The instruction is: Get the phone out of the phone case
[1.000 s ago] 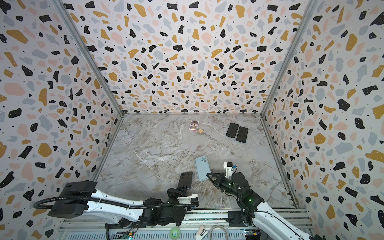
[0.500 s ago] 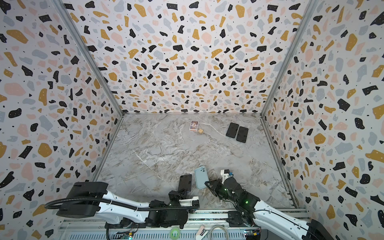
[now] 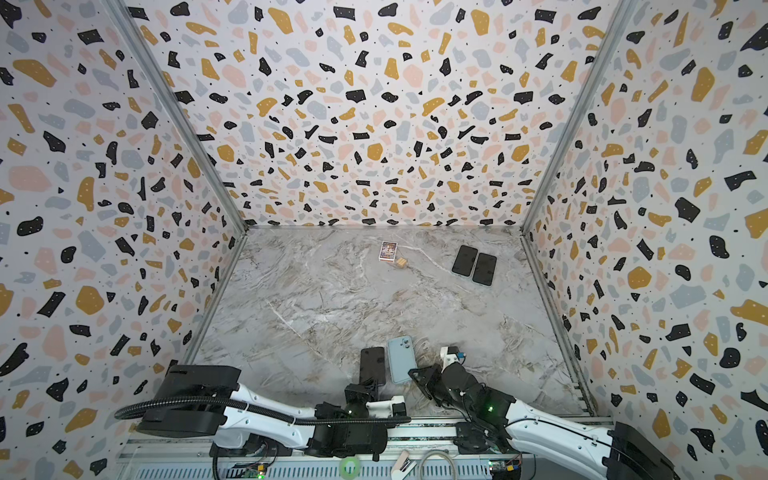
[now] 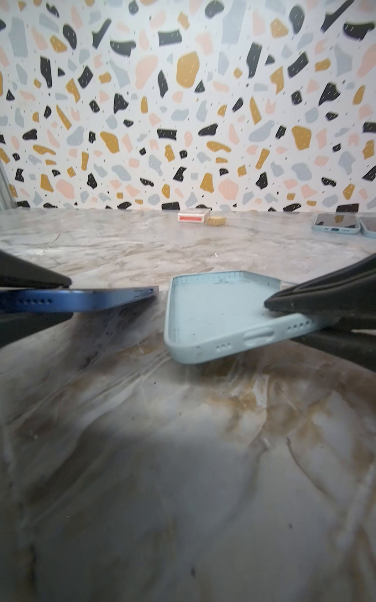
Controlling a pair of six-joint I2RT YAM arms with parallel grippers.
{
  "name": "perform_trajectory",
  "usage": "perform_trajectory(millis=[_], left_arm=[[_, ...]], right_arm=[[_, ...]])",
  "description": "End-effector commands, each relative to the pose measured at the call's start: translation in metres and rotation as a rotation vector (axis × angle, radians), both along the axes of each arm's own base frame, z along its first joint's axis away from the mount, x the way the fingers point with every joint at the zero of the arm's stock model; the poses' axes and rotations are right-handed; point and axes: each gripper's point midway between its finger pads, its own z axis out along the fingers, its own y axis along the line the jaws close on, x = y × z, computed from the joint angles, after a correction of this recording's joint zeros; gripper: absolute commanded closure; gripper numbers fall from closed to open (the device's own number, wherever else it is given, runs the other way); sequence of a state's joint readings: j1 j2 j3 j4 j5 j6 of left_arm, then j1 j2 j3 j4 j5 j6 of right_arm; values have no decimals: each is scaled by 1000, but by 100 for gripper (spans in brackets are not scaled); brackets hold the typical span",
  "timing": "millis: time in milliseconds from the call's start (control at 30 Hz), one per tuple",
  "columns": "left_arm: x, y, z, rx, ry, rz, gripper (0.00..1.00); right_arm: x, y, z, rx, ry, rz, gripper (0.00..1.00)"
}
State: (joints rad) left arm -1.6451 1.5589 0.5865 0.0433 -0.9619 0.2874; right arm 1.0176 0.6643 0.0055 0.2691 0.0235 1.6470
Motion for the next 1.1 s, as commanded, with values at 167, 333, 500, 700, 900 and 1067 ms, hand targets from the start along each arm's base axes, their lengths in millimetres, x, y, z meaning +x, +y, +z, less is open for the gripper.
perform_trajectory(millis=[167,333,500,700,900,1067], left_arm=[[-4,0,-5,-5,33,0,71],[-3,0,-4,-10,31,4,67],[-3,0,0,-30,34,10,58],[-2,0,5,-55,29,21,44],[-2,0,11,-90,39,34,30],[-2,1,19,-130,53,47,16]], right_arm=[[1,-1,-6,-1,-3,-18,100],[0,-2,-8,-5,2,-16,100],[-1,-5,-11,-13,7,-24,100],[0,-5,-14,-25,12,-29,100],[-1,-2,-17,-30,19,-20,100],[-2,0,-18,-41,22,-14,100]])
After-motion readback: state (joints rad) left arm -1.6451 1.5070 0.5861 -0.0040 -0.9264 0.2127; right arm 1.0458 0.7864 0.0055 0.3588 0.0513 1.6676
